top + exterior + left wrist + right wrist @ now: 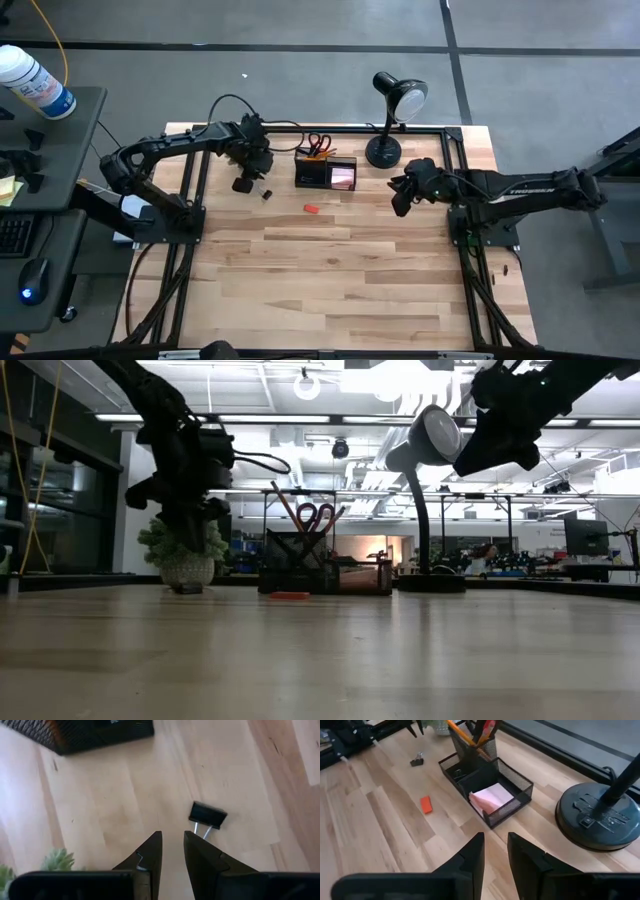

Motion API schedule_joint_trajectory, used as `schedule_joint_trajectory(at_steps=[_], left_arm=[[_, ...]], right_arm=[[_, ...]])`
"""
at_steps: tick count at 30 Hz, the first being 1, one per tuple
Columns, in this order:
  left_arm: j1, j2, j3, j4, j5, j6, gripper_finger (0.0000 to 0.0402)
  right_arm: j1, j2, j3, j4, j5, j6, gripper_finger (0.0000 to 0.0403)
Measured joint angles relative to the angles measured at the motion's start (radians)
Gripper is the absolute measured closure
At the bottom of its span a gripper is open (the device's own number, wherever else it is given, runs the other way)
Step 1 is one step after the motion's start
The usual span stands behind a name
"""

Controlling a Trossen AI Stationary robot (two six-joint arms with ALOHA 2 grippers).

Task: Pick and place office supplies into organizer
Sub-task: Put the binder clip into the desk organizer

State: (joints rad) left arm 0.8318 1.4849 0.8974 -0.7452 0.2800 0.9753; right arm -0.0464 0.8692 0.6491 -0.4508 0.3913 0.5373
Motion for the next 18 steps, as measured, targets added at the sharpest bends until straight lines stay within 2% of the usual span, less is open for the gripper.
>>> schedule_joint_trajectory(at_steps=[5,12,18], left_arm=[[-0.034,0.003,0.0,0.044,-0.057,-0.054,0.0332],[-0.106,0.004,0.0,0.065,-0.069,0.069,0.0332],[-0.133,0.006,0.0,0.031,-0.1,0.053,0.0332]], right_arm=[[-0.02,0.0,0.0,0.003,0.005,-0.009,0.0325],[-0.028,0.0,0.0,0.006,-0.019,-0.018,0.0325],[-0.028,0.001,0.0,0.007,-0.029,-0.014,0.0325]])
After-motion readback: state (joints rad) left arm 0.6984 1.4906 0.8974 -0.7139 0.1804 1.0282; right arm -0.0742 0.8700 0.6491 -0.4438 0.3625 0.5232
